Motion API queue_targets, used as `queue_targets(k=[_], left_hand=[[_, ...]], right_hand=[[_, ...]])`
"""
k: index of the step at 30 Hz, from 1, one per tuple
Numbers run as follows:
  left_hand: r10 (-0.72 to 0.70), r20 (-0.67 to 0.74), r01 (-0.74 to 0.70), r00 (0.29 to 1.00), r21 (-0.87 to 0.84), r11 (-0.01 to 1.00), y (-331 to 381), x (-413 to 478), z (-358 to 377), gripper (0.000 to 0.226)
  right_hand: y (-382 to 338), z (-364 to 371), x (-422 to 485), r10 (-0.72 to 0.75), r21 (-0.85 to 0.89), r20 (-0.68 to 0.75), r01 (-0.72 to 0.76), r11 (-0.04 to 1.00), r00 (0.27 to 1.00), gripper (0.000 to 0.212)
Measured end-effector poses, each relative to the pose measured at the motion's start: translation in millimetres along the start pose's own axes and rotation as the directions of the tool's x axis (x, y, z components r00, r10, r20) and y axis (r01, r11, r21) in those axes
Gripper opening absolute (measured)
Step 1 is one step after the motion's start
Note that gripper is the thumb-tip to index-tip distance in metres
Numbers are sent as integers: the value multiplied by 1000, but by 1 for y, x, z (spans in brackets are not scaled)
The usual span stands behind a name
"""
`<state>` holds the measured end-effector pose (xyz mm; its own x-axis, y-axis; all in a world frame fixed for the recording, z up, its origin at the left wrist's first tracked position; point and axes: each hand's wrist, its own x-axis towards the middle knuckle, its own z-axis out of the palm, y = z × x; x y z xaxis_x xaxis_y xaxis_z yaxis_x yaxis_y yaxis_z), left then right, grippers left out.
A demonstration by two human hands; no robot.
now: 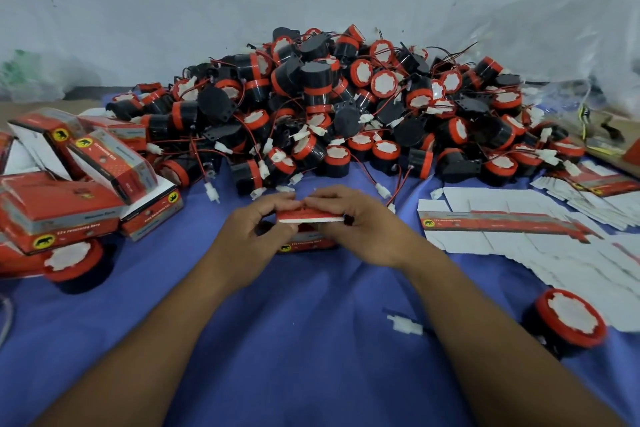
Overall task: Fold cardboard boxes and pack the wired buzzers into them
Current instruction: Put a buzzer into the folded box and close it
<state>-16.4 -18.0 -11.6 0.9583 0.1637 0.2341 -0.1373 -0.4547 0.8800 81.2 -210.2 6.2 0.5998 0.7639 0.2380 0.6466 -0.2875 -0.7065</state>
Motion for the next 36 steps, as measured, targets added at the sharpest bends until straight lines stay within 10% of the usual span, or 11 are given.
queue_targets(k=[6,16,24,28,36], left_hand=[[33,56,-37,998,69,997,3,-5,-3,58],[65,5,-65,998,80,995,10,-6,-1,39],[21,155,-54,988,215,975,1,-3,1,61],[-42,221,-13,974,245,970,-5,-3,5,73],[121,75,-139,990,320,937,3,-3,1,51]], right_hand=[[1,-3,-5,-69,10,7,69,998,998,48],[-5,0,-3,-41,65,-70,46,997,997,33],[-14,7,-2,-194,-297,-1,185,937,981,38],[-14,15,-5,-42,-450,71,69,890,997,50],[-9,11,-9,-66,50,-57,68,996,996,45]])
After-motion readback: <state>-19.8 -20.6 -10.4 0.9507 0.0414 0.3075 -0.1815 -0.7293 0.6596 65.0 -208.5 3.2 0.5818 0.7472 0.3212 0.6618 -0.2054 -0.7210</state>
